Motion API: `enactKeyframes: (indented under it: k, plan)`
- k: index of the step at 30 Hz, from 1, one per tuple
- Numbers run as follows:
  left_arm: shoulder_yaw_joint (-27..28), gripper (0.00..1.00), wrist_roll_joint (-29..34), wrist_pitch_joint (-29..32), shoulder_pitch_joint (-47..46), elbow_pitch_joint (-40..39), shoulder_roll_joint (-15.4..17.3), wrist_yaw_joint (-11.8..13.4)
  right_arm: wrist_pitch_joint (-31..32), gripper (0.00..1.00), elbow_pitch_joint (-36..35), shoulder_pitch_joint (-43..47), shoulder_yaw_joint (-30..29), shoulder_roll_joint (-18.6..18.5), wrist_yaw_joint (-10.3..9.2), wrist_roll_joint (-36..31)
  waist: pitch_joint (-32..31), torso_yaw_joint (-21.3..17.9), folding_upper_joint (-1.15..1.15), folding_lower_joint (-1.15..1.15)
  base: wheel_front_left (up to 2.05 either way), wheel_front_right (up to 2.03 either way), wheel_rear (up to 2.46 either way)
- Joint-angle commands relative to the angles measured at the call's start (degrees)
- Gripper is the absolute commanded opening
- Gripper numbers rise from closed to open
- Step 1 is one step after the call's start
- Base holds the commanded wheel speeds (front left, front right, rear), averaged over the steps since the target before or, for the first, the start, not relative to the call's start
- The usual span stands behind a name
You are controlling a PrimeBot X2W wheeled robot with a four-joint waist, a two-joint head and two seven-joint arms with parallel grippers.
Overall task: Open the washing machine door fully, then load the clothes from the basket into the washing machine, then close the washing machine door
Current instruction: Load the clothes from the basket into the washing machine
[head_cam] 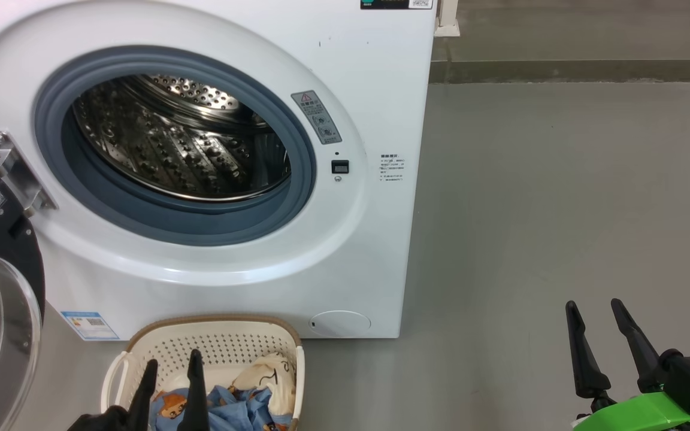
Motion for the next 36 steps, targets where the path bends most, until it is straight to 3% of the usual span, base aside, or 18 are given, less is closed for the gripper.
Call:
enactKeyframes:
  k: [1, 16, 26, 36]
  plan:
    - [1.5, 1.0, 0.5, -0.8, -2.5, -1.0, 0.2, -0.1, -0.2, 1.0, -1.4, -1.2, 1.4, -0.5, 0.52, 0.3, 0.0, 0.0, 0.0, 0.0, 0.0, 0.0, 0.0]
    - [0.9, 1.0, 0.4, -0.8, -2.7, -0.5, 0.2, -0.2, 0.0, 1.0, -1.6, -1.1, 1.1, -0.5, 0.52, 0.2, 2.3, -0.3, 0.0, 0.0, 0.0, 0.0, 0.0]
    - [-1.1, 1.0, 1.6, -0.4, -6.5, 4.2, 0.4, -0.5, -0.7, 1.0, -1.6, -3.2, -0.6, -0.5, 0.52, -0.2, 11.8, -2.5, 0.0, 0.0, 0.0, 0.0, 0.0]
    - [-2.2, 1.0, 2.8, -0.6, -15.1, 16.6, 0.8, -2.2, -1.6, 1.0, -1.5, -6.9, -0.1, -0.5, 0.52, -1.3, 22.7, -6.5, 0.0, 0.0, 0.0, 0.0, 0.0]
